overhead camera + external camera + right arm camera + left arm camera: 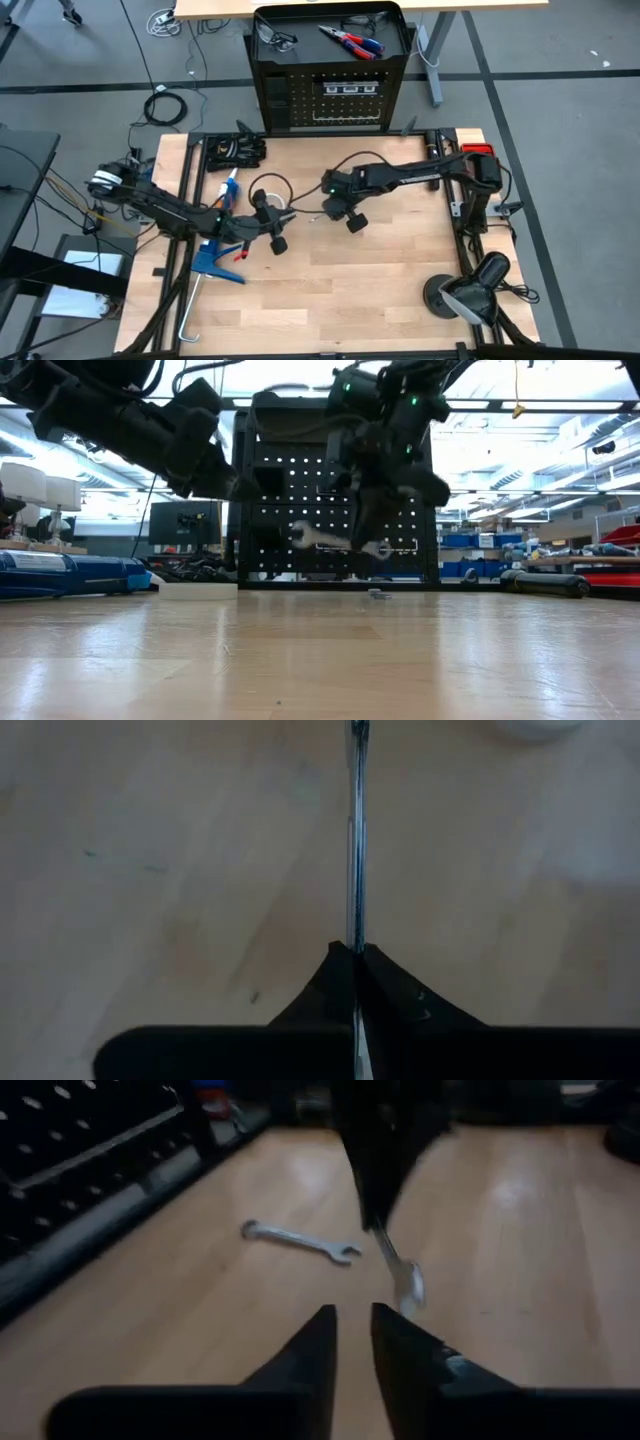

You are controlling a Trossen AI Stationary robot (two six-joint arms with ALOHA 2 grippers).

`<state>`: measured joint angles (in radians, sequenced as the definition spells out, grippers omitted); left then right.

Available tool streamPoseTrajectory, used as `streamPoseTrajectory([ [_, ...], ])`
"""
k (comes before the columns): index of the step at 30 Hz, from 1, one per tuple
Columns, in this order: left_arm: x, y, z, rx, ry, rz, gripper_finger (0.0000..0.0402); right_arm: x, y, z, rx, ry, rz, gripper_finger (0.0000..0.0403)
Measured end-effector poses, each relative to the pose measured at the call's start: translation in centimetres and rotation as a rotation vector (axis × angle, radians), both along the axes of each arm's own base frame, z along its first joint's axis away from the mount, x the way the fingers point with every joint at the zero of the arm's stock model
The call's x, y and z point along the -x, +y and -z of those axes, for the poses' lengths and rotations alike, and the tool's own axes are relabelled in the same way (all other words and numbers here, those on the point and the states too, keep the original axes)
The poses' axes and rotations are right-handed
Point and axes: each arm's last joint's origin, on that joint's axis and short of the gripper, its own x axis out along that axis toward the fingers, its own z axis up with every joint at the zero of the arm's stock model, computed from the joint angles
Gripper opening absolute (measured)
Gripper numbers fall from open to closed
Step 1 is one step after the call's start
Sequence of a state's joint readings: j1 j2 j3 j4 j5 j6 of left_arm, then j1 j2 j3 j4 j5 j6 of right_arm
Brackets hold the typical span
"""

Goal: Hang tools onto peg board
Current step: Hang the bottom wrench on the peg board

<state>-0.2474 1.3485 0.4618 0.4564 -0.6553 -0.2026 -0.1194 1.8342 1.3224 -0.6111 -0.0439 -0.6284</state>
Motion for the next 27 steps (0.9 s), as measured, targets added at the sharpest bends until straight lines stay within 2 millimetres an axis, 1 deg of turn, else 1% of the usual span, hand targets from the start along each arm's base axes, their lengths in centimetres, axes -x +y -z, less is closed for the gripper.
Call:
streamPoseTrajectory([
  [3, -0.9, 0.1, 0.2, 0.042, 0.017, 0.051, 0.0110, 0.4, 0.0, -0.9, -0.010, -0.017, 0.024, 0.0012],
  [7, -2.3, 0.4, 0.3, 0.049, 0.029, 0.056, 0.0140, 0.6, 0.0, -1.9, -0.019, -0.046, 0.048, 0.0012],
  [13, -3.8, 0.4, -0.2, -0.011, 0.004, 0.079, 0.0153, 0.7, 0.0, -1.9, -0.023, -0.041, 0.061, 0.0012],
  [16, -4.5, 0.6, 0.1, -0.007, 0.023, 0.115, 0.0153, 0.7, 0.0, -1.9, -0.026, -0.045, 0.072, 0.0012],
  [20, -5.2, 1.1, 0.6, -0.018, 0.036, 0.074, 0.0146, 0.8, 0.0, -1.8, -0.030, -0.036, 0.082, 0.0015],
  [23, -5.7, 1.5, 0.8, -0.053, 0.047, 0.042, 0.0127, 0.8, 0.1, -1.8, -0.030, -0.035, 0.081, 0.0017],
  [25, -6.0, 1.6, 1.0, -0.082, 0.065, 0.041, 0.0102, 0.7, 0.1, -1.9, -0.029, -0.037, 0.082, 0.0017],
  [27, -6.2, 1.8, 1.3, -0.109, 0.085, 0.048, 0.0064, 0.7, 0.1, -1.9, -0.026, -0.038, 0.086, 0.0017],
])
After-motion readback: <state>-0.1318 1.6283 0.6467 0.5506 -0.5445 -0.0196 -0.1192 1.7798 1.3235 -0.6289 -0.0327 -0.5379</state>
